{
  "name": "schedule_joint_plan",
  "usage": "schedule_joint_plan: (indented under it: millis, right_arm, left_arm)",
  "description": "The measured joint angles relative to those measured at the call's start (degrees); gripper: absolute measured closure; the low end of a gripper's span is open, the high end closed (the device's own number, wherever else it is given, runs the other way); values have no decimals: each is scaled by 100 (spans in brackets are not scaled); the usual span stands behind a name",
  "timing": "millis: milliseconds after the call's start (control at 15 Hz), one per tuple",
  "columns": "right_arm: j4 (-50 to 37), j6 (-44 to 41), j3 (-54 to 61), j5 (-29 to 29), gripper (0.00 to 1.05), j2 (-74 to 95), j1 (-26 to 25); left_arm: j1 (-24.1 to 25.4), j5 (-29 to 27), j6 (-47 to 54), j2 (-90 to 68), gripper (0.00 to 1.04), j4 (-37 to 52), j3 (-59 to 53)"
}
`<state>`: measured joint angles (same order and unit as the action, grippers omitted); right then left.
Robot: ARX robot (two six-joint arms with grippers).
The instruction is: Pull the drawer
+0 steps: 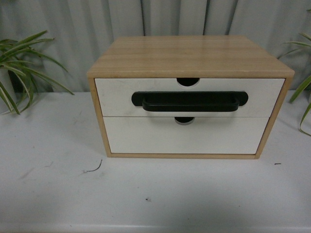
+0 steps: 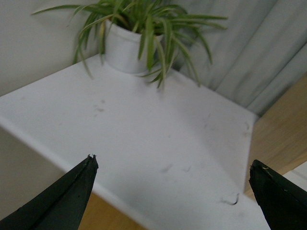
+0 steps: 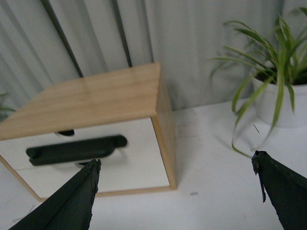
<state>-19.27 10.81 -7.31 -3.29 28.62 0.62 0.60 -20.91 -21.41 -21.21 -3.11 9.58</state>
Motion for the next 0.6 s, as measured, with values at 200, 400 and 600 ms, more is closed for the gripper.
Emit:
schedule_joint_plan:
  millis: [200,400,600]
  right_arm:
    - [-2177,-509,-1292,-168,6,2981,326]
    - [-2291,-1325,-2669,-579,6,4841,601]
    - [-1661,-2791,-3316,-1919,6,5311,671]
  left_arm:
    - [297,826,94,-2776,7,2339,817]
    - [-46,1639,719,-4857,7,2951,2271]
    - [-616,3449,2133,-5552,7,1843,3392]
